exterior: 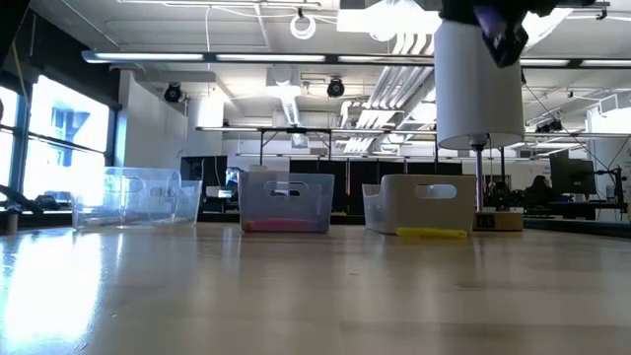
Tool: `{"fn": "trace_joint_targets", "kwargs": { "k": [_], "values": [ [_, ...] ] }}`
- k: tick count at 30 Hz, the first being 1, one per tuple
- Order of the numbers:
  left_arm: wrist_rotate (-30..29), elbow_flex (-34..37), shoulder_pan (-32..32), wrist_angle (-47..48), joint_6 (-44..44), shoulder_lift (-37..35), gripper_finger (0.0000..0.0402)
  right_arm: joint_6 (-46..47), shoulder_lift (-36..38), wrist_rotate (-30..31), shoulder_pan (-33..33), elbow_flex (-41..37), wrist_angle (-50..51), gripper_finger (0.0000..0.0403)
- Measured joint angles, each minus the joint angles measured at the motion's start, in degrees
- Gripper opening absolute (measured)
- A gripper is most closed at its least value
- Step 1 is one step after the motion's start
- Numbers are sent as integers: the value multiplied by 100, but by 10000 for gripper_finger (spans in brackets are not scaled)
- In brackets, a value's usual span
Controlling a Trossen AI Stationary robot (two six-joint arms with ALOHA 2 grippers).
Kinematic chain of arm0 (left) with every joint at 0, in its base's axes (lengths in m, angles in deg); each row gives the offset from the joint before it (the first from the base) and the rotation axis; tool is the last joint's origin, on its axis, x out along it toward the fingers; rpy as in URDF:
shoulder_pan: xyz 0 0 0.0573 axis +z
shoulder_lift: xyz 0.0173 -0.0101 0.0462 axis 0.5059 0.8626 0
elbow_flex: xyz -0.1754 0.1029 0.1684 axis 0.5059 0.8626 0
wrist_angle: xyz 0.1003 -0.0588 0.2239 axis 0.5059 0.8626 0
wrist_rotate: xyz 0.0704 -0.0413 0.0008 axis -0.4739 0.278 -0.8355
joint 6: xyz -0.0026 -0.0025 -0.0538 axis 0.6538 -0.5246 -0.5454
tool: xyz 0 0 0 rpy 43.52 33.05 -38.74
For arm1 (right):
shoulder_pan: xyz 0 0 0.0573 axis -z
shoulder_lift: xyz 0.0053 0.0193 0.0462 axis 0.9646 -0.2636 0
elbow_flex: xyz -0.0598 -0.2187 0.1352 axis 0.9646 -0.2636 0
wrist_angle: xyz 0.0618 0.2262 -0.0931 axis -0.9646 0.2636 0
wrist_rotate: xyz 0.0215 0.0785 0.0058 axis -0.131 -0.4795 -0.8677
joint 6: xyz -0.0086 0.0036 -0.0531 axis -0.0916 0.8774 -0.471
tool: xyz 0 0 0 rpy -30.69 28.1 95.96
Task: Pick & Place Markers
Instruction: Put the purple highlighter pen into the gray bin, then put the yellow pen into the black bin
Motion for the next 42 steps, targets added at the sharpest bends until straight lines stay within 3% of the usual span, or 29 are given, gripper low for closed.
{"fn": "trace_joint_targets", "kwargs": {
  "k": [4,9,11,15,19,22,28,36,42],
  "values": [
    [150,5,10,956,-106,-365,254,512,-210,783,167,0,350,45],
    [-254,20,-105,2422,17,-489,236,881,-1141,542,842,385,597,45],
    [-295,136,-107,2535,125,-556,229,898,-1627,537,1088,791,904,45],
    [-212,965,-174,2887,132,-915,220,1356,-2576,639,1678,1887,2313,45],
    [84,2256,-194,2367,147,-1708,216,1885,-3438,562,2371,3100,4044,45],
    [227,3253,-221,1511,119,-2404,216,2083,-4020,159,2875,3816,4881,45],
    [348,4872,-229,1097,-67,-4010,216,3104,-4799,-899,3717,4441,5886,64],
    [490,5872,-294,741,-96,-5420,216,3594,-4917,-1247,3936,4444,6137,112],
    [503,5960,-294,896,147,-5723,216,3603,-4650,-1119,3755,4444,6407,120]
  ]
}}
